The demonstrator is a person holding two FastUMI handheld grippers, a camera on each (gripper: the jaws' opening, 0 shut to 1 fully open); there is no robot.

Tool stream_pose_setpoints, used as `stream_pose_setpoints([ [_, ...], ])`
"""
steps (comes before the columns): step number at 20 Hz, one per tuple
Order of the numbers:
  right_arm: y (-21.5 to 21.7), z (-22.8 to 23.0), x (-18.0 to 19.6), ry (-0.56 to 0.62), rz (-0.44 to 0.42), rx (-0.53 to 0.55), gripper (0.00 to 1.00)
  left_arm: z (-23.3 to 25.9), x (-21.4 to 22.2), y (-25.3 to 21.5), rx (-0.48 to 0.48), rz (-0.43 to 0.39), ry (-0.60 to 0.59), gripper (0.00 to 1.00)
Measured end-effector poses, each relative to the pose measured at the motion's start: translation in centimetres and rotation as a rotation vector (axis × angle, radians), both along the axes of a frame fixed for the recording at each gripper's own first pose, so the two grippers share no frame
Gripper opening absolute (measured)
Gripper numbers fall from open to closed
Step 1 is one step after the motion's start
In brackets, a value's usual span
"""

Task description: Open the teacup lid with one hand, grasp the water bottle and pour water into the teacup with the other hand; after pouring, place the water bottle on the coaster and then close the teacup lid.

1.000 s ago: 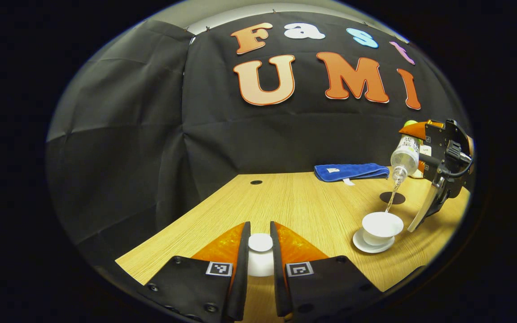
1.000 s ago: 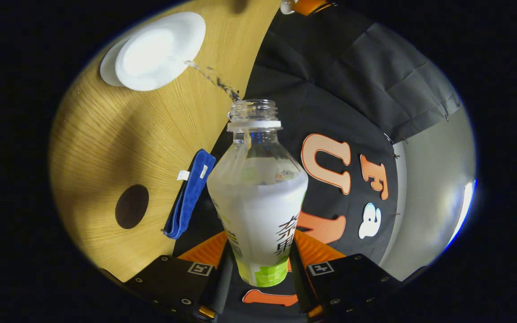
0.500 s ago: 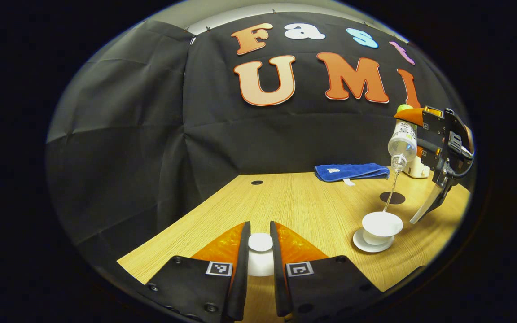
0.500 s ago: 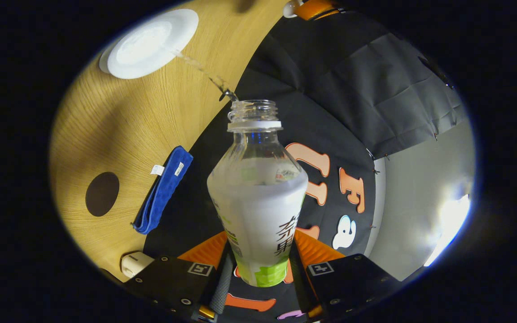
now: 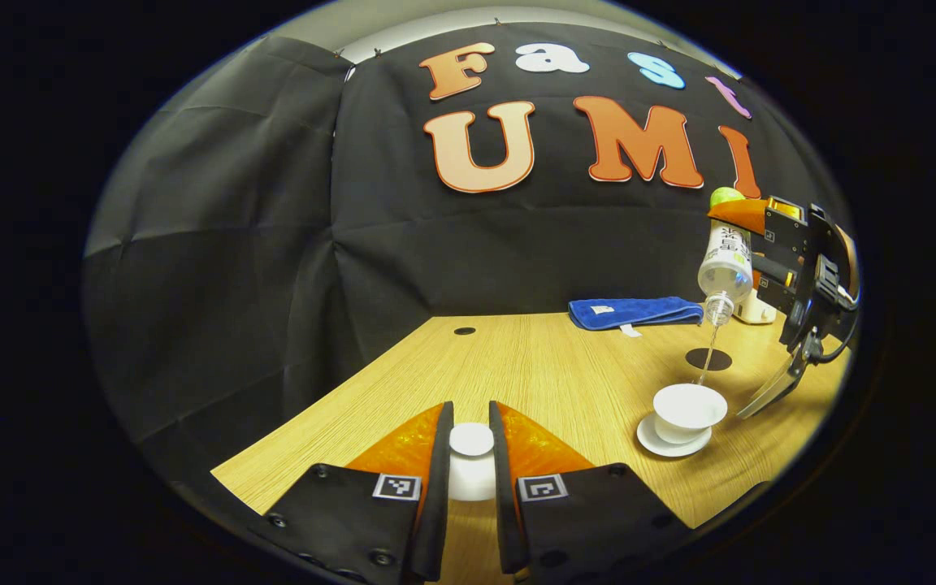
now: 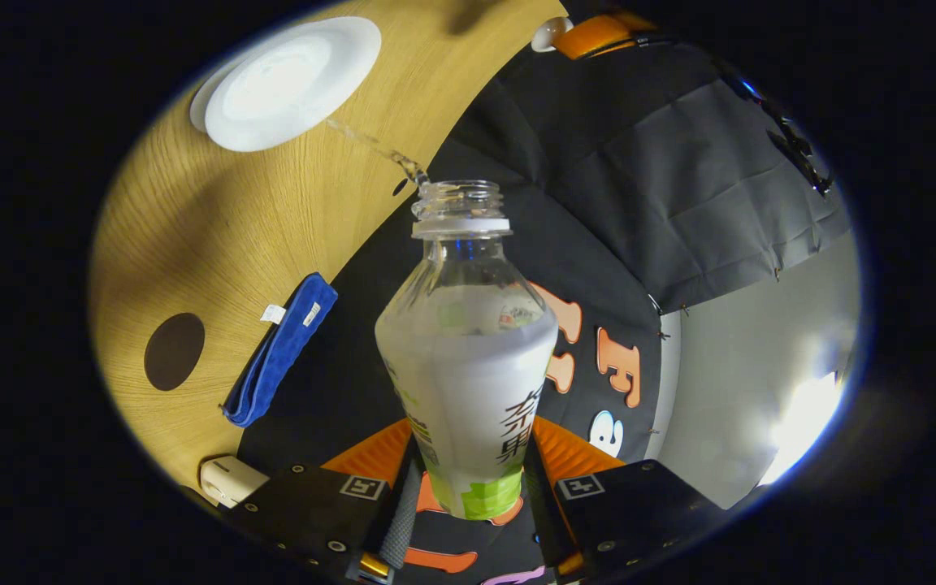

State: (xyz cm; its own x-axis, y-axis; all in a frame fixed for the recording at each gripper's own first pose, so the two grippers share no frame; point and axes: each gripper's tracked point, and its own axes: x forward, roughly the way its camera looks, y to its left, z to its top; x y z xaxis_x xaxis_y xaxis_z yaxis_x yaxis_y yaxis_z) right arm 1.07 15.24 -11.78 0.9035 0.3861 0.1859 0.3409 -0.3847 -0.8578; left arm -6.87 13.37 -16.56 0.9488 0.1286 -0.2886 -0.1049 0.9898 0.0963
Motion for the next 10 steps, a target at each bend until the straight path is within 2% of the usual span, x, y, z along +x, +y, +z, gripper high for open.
stream_pose_setpoints([
  [1,0.1,0.0,-0.1,-0.001,0.008,-0.006,0.59,0.0,-0.1,-0.1,-0.001,-0.001,-0.001,0.30],
  [2,0.2,0.0,-0.1,0.000,0.016,-0.010,0.62,0.2,-0.1,0.0,-0.002,-0.002,-0.001,0.30],
  [10,1.8,-2.0,-1.9,0.017,0.069,-0.064,0.61,0.0,-0.3,-0.4,-0.009,-0.012,-0.002,0.29],
])
